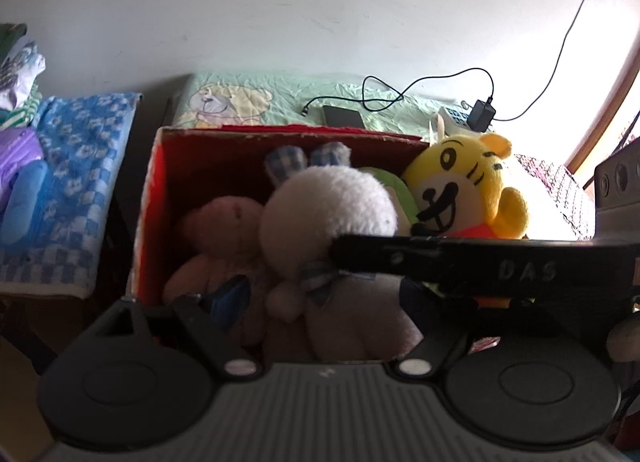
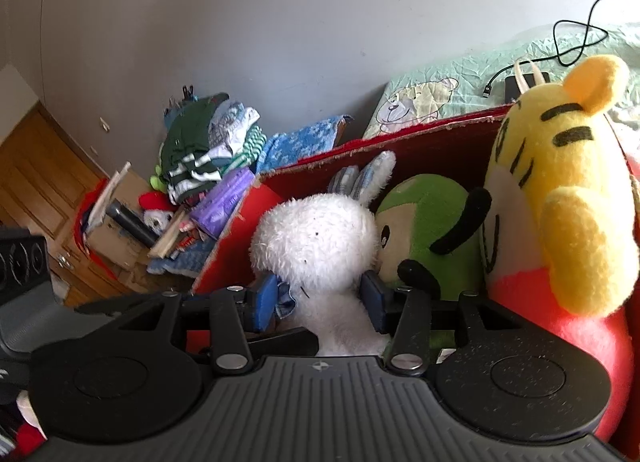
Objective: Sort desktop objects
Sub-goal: 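Lower the white bunny into the box beside the pink bear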
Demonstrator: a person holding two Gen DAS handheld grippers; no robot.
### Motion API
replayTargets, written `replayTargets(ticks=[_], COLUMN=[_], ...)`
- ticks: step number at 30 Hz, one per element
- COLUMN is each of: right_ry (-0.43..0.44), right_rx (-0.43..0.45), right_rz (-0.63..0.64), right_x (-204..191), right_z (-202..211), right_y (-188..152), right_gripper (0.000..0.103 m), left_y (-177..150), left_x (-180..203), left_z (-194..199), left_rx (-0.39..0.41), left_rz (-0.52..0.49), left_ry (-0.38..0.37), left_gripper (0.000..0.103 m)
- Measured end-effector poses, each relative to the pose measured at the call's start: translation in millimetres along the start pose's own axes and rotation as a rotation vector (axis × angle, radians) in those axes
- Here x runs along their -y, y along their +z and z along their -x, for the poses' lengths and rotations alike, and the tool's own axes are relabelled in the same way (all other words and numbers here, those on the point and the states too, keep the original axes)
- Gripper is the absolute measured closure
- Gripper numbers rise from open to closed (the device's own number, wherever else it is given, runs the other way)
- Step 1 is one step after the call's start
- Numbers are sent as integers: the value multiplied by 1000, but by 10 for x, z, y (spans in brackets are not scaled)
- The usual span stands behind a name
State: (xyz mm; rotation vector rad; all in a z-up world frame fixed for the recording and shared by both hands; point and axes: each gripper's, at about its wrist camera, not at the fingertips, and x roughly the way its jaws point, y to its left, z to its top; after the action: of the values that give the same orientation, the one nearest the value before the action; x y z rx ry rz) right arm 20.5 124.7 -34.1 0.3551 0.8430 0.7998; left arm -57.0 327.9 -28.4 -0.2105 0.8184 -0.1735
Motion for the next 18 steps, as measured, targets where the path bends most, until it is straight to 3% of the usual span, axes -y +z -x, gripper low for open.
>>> replayTargets(ticks=[4, 6, 12, 18], right_ry=[0, -5, 23, -10], right_rx=[58, 88, 81, 54], right_rz=[2, 11, 25, 7], right_x=[-34, -55, -101, -38], right_z=[109, 150, 82, 31], right_y=[19, 35, 73, 73], right_gripper=[41, 42, 64, 70], left_y=[20, 24, 20, 30], left_x=[30, 74, 160, 135], left_z=[53, 57, -109, -206], left_rx=[11, 14, -36, -54], left_rz=[4, -11, -27, -10], left_ry=[-16, -27, -24, -35], left_gripper=[25, 25, 25, 23])
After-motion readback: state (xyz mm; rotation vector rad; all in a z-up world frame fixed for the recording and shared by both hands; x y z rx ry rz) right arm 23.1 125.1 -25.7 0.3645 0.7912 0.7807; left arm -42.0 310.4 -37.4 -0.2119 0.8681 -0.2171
